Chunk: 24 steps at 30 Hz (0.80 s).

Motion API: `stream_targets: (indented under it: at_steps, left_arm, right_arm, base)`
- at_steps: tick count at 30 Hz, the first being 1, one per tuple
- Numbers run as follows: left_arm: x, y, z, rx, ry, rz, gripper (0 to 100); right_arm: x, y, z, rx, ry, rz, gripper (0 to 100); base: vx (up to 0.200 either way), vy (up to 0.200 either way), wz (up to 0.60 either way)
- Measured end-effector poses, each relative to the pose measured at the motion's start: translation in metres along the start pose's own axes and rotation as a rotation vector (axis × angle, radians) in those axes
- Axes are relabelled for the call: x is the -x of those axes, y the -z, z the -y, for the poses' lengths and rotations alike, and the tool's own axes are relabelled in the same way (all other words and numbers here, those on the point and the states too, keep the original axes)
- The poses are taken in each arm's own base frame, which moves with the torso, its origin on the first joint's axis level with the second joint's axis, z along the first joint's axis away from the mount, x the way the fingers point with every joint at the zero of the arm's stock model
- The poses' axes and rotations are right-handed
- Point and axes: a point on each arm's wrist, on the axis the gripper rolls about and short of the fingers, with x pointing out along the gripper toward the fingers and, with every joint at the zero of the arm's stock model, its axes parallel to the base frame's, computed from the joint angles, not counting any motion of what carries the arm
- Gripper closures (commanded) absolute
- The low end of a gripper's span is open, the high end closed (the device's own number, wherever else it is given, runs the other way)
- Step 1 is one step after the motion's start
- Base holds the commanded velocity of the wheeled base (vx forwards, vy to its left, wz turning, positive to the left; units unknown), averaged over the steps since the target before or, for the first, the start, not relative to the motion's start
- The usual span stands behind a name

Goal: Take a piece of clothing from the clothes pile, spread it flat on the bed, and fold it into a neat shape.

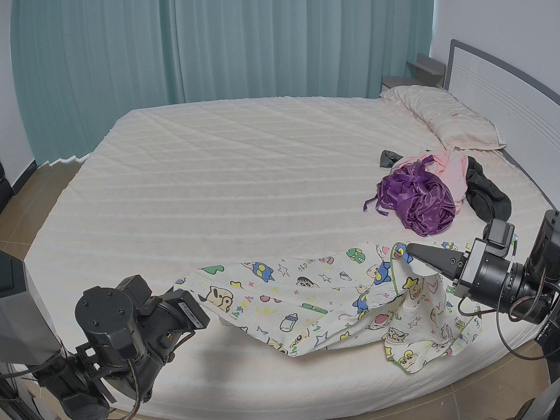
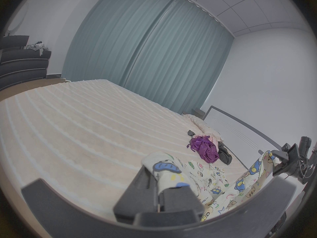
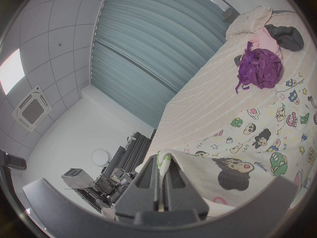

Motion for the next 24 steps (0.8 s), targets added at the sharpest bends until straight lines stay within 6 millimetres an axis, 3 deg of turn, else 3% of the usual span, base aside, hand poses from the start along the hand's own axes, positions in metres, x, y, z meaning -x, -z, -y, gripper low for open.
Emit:
stream_targets:
  at_steps: [6, 24]
  left_arm:
    - [-0.0002, 0.0003, -0.0001, 0.004, 0.0, -0.001, 100]
    - [0.0037, 0.0018, 0.0052, 0.02, 0.03, -0.011, 100]
  right_arm:
    - [0.0, -0.0002, 0.0003, -0.001, 0.002, 0.001, 100]
    - [0.0035, -0.0018, -0.0011, 0.01, -0.011, 0.017, 100]
  base:
    - [0.0, 0.0, 0.0]
    - [-0.2, 0.0, 0.0]
